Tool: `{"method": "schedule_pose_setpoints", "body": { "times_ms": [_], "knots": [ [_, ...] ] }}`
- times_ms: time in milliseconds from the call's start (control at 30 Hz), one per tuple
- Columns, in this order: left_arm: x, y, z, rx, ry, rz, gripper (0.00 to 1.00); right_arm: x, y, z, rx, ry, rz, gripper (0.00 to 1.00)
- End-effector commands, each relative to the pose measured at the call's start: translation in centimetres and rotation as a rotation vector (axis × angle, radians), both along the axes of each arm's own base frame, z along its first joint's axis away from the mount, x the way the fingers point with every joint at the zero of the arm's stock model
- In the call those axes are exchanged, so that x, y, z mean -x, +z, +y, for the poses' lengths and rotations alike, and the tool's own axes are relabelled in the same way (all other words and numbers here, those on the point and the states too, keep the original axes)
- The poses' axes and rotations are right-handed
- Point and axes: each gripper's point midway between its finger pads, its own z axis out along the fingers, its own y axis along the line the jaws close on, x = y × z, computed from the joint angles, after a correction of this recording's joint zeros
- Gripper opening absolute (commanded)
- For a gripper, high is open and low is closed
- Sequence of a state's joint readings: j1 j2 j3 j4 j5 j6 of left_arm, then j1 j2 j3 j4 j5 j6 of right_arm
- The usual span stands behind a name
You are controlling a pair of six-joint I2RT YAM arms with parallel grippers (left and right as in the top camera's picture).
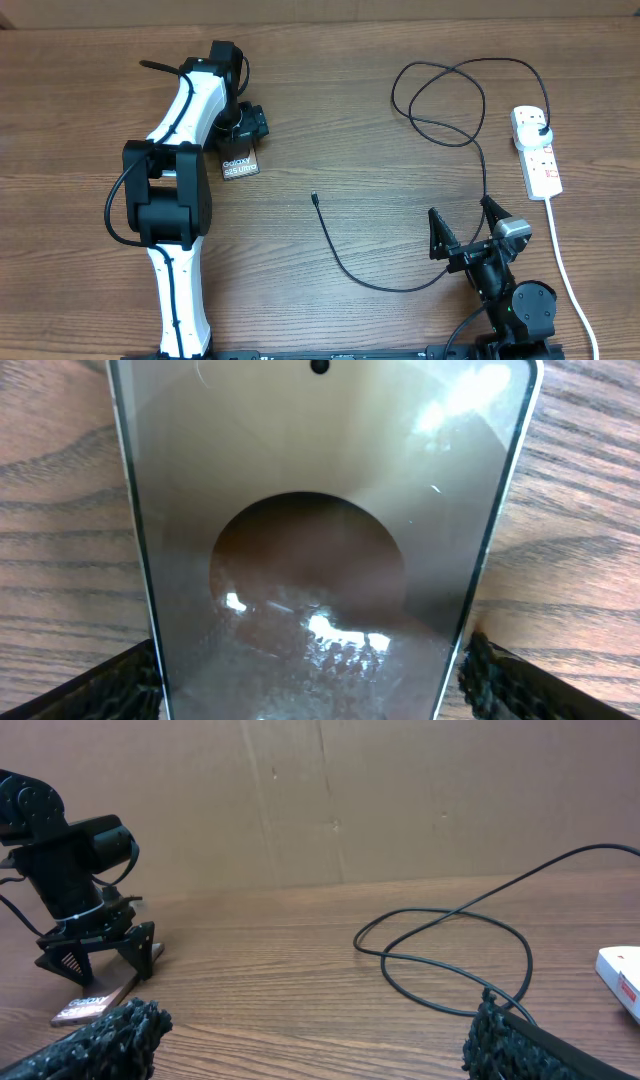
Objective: Plug charger to phone and switch on socket
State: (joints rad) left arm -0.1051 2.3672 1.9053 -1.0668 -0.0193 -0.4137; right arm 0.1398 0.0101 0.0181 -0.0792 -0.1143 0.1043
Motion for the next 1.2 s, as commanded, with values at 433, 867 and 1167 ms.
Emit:
{"method": "schedule_pose_setpoints", "body": {
  "times_ms": [433, 867, 1167],
  "knots": [
    [3.8, -6.3, -1.1, 0.033, 0.006, 0.178, 0.89, -0.1, -0.3, -0.1, -0.004, -0.009, 0.001, 1.00],
    [4.1, -6.2, -0.9, 0.023, 0.001, 0.190, 0.78, -0.1, -0.3, -0.1, -0.004, -0.010, 0.001, 1.00],
    [3.4, -4.5, -0.8, 0.013, -0.010, 0.189, 0.77, -0.1, -0.3, -0.1, -0.004, -0.010, 0.001, 1.00]
  ]
}}
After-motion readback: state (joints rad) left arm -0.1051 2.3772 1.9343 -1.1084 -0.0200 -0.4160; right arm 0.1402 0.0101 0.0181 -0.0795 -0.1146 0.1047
